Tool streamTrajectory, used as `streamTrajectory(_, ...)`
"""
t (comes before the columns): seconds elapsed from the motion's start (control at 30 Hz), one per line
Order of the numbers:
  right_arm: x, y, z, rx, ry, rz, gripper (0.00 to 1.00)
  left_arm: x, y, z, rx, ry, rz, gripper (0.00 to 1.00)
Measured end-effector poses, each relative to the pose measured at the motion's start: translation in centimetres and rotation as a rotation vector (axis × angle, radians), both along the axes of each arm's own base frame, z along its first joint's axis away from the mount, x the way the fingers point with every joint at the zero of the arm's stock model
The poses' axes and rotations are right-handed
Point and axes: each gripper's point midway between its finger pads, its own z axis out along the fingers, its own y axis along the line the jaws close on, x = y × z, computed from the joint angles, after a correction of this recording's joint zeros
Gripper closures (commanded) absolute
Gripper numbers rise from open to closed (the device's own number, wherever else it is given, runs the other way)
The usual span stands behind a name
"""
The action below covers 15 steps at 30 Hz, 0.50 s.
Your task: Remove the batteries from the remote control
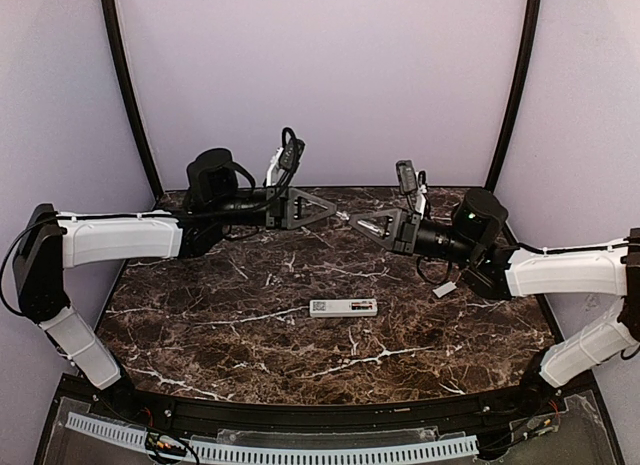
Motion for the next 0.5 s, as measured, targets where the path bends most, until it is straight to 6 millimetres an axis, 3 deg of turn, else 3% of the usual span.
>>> streamTrajectory(0.17,0.0,0.0,-0.3,-0.010,0.005,-0.001,1.00,0.1,0.0,-0.2,0.008,-0.010,0.009,0.71)
streamTrajectory(0.33,0.1,0.1,-0.8,-0.045,0.006,-0.002,1.00,0.3,0.2,-1.9,0.078,0.007,0.035,0.45)
streamTrajectory(0.4,0.1,0.0,-1.0,-0.066,0.003,-0.008,1.00,0.3,0.5,-2.5,0.120,0.005,0.050,0.31)
streamTrajectory(0.47,-0.1,-0.3,-1.2,-0.090,-0.001,-0.018,1.00,0.3,0.9,-2.9,0.160,-0.011,0.069,0.10)
streamTrajectory(0.5,-0.1,-0.5,-1.2,-0.102,-0.005,-0.024,1.00,0.3,1.3,-3.0,0.185,-0.017,0.086,0.06)
